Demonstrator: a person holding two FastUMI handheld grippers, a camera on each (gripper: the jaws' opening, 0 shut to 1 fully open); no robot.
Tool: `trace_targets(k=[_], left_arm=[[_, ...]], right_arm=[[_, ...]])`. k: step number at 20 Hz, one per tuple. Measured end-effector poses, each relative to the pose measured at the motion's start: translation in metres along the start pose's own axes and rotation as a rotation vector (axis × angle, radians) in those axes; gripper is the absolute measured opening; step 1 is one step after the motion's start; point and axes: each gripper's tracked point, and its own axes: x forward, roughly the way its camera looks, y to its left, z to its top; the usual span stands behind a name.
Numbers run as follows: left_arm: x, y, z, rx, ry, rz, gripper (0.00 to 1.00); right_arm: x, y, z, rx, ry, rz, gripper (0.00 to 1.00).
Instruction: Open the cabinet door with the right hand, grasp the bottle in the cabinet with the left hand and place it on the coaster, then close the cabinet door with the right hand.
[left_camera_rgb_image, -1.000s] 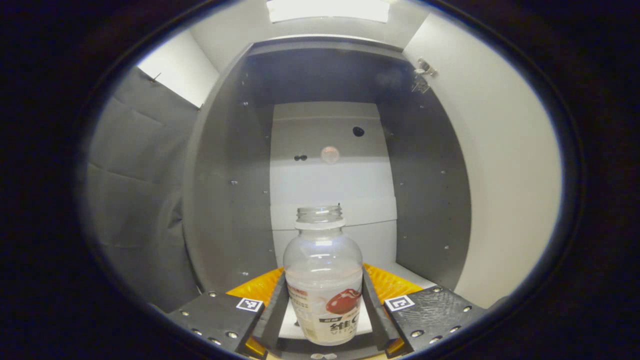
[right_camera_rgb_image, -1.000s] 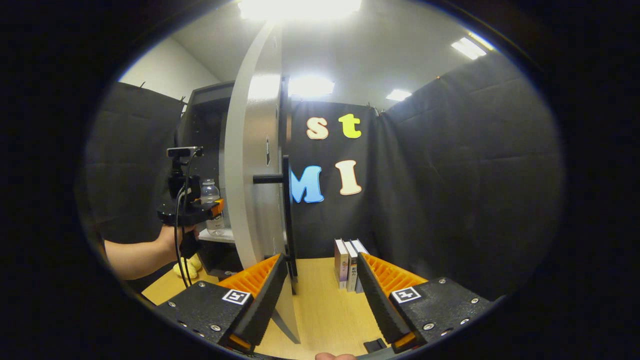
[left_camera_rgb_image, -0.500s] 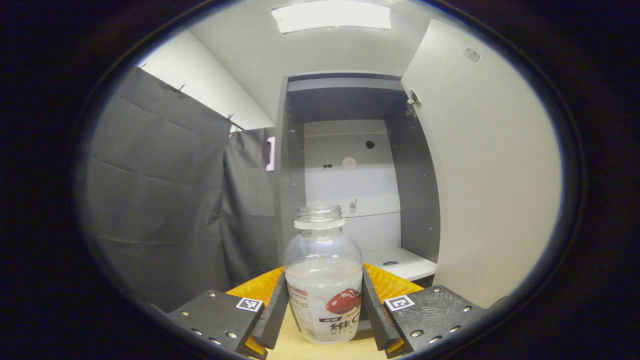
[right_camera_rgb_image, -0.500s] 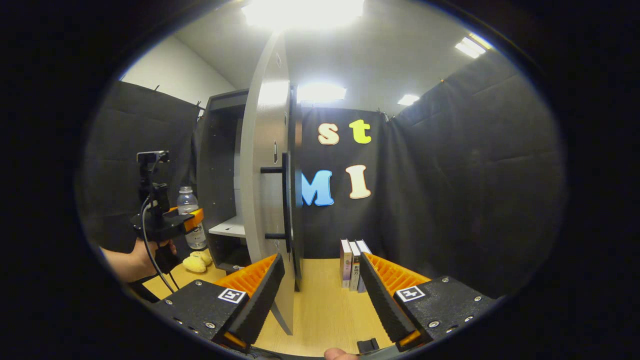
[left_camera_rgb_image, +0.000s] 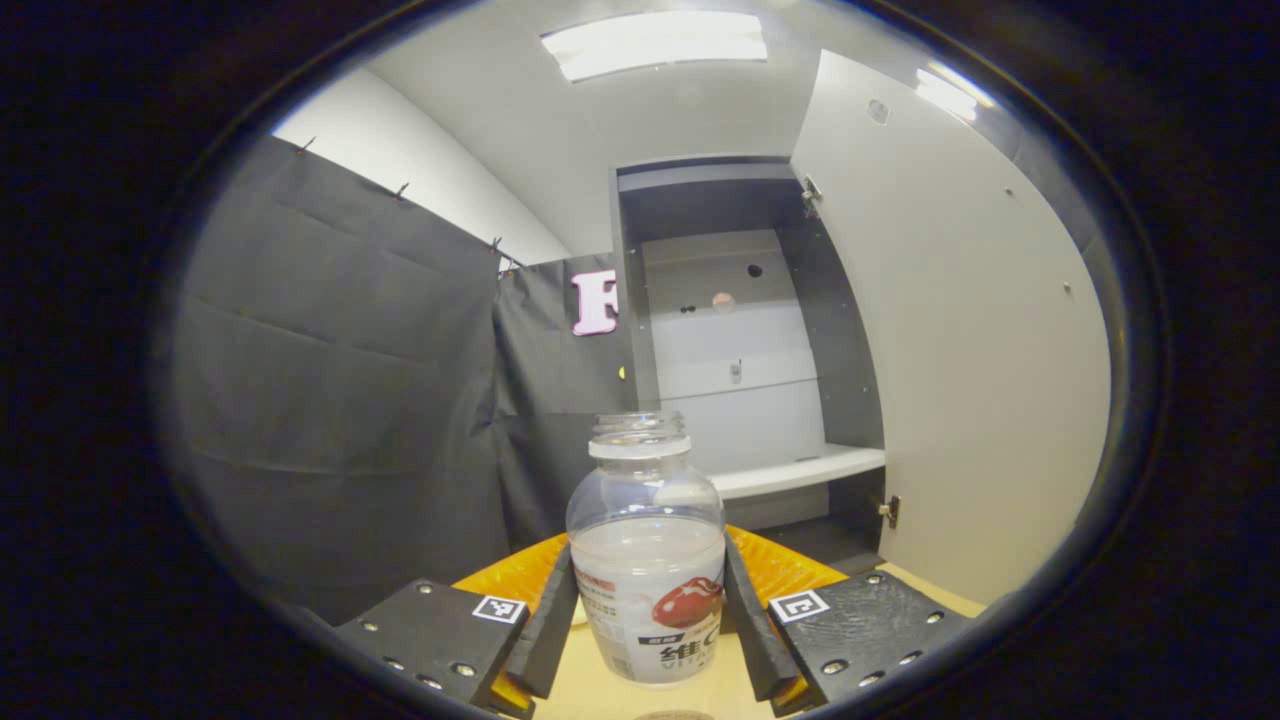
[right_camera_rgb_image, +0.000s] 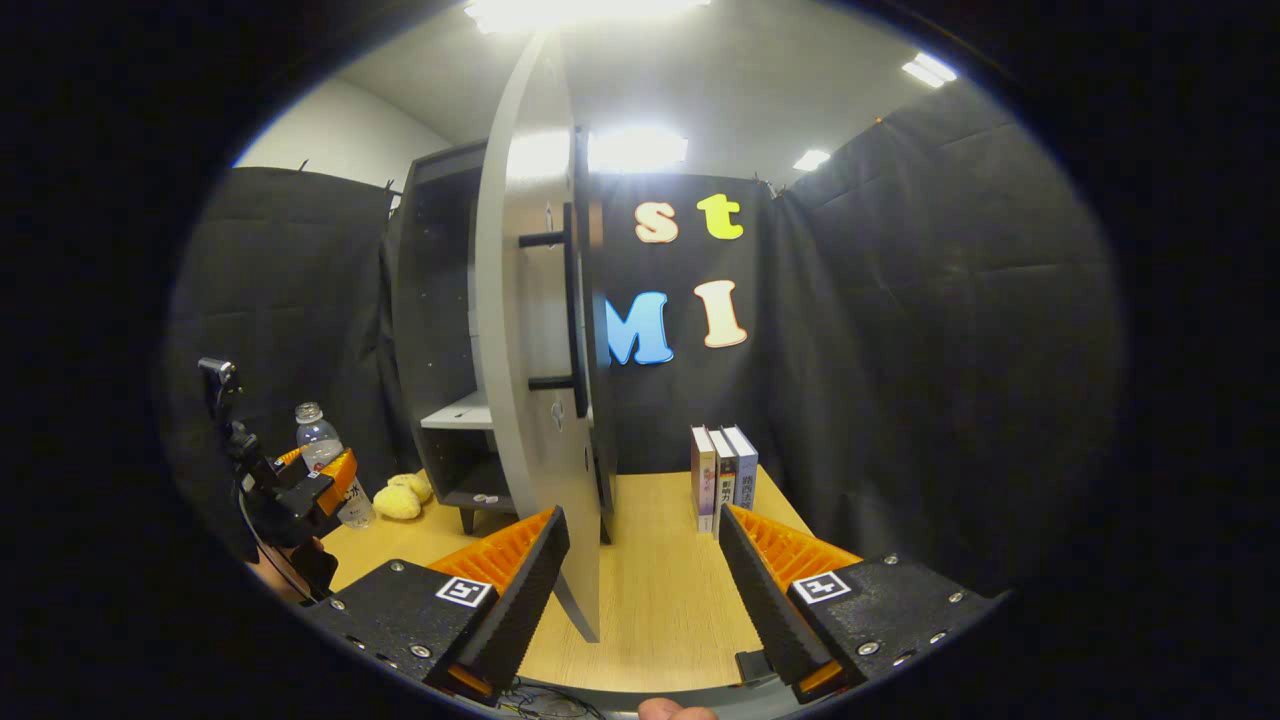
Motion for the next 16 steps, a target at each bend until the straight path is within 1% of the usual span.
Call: trace_targets(k=[5,11,12,14,16], left_arm=[[0.0,0.001,0.001,-0.011,0.038,0.04,0.73],[0.004,-0.002,-0.006,-0.017,0.058,0.041,0.73],[0.005,-0.001,-0.009,-0.013,0.068,0.039,0.73],[0.001,0.0,-0.005,-0.009,0.079,0.042,0.73],[0.0,-0.003,-0.005,-0.053,0.095,0.049,0.73]], right_arm=[[0.003,-0.002,-0.03,-0.06,0.08,-0.03,0.93],[0.001,0.0,-0.072,-0.136,0.178,-0.051,0.92],[0.003,0.001,-0.081,-0.144,0.201,-0.052,0.94],[0.006,0.008,-0.092,-0.17,0.227,-0.044,0.94],[0.011,0.015,-0.098,-0.188,0.245,-0.027,0.94]])
